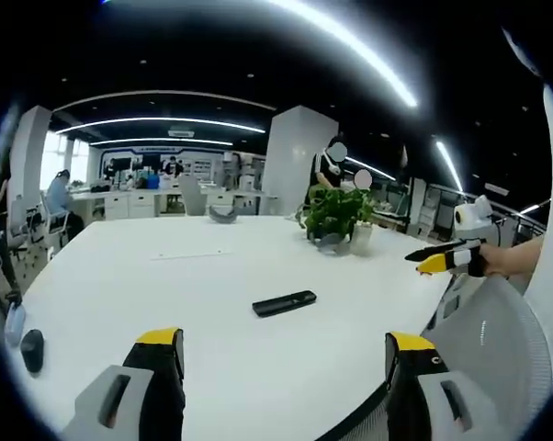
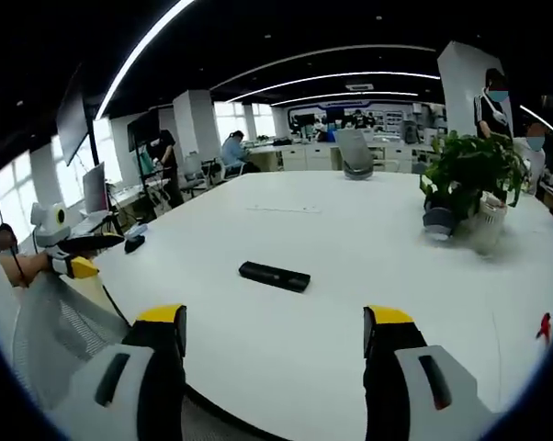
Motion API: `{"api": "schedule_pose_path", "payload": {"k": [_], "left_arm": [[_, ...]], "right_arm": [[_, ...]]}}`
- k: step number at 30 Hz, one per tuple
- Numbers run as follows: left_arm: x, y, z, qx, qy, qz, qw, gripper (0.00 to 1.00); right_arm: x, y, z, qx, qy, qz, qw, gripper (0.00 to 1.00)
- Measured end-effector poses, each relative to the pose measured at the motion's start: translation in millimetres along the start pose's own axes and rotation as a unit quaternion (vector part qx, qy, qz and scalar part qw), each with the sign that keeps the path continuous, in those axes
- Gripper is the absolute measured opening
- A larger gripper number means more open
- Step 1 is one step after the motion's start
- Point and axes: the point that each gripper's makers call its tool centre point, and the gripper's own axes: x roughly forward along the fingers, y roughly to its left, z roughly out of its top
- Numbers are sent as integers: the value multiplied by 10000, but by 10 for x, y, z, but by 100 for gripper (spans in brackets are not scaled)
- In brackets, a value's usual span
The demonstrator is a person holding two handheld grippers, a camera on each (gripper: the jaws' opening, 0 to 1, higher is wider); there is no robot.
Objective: Press the specified remote control buttons in sequence, fully releasing each button before pressing the next.
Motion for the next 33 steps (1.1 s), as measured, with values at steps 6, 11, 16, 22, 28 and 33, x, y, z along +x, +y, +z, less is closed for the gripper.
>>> {"api": "schedule_pose_path", "payload": {"k": [6,11,16,22,28,33], "left_arm": [[2,-32,-3,82,18,-36,10000,95],[-13,58,63,26,-127,152,9998,95],[-7,45,22,-22,-47,130,9999,95],[-19,93,47,-97,-130,236,9996,95],[-46,172,75,-165,-270,426,9986,95],[-42,177,47,-173,-219,457,9986,95]], "right_arm": [[-14,-51,-2,91,-27,-121,9999,80],[25,-6,-17,-8,60,37,10000,79],[-2,13,5,-86,-24,66,9999,77],[-30,-54,80,-68,-235,-62,9997,76],[-3,-8,66,-98,-168,86,9998,75],[-39,31,92,-172,-218,45,9996,74]]}}
